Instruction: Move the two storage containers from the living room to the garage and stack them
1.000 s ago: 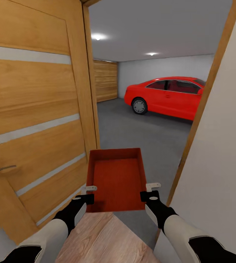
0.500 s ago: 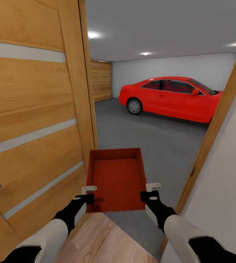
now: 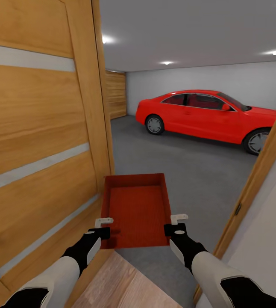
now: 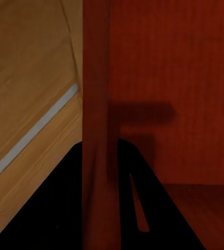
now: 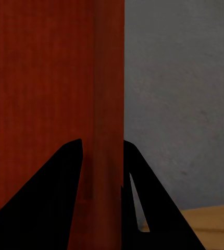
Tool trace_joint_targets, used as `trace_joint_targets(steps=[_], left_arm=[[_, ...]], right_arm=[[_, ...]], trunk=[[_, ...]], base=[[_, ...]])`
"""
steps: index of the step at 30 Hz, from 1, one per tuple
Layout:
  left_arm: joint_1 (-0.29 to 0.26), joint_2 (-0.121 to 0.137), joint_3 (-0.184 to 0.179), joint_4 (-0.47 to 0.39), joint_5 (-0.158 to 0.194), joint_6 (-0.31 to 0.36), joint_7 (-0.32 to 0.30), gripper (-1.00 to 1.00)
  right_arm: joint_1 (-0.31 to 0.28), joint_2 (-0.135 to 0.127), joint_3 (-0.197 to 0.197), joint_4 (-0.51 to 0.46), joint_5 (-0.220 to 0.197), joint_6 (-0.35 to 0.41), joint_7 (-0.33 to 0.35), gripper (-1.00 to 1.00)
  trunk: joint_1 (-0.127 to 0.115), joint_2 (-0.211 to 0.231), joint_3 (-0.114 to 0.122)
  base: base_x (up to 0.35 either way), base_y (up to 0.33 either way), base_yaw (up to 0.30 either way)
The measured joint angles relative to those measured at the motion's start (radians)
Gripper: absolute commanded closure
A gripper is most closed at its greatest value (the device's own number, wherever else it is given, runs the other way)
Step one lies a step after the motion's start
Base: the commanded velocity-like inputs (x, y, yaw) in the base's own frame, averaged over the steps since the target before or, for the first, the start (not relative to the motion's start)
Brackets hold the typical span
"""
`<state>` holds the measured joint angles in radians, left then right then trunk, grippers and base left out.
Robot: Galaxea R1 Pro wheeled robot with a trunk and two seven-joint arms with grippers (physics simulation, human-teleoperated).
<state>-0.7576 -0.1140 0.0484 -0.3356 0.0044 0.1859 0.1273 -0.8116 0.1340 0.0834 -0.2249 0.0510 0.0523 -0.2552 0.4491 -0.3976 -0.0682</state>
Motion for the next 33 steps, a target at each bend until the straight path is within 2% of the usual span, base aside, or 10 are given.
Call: trace_joint_targets(steps=[33], left_arm=[[0.0, 0.0, 0.0, 0.0, 0.0, 0.0, 0.0, 1.0]], right_arm=[[0.0, 0.0, 0.0, 0.0, 0.0, 0.0, 0.0, 1.0]], trunk=[[0.0, 0.0, 0.0]], base=[[0.154, 0.123, -0.234]])
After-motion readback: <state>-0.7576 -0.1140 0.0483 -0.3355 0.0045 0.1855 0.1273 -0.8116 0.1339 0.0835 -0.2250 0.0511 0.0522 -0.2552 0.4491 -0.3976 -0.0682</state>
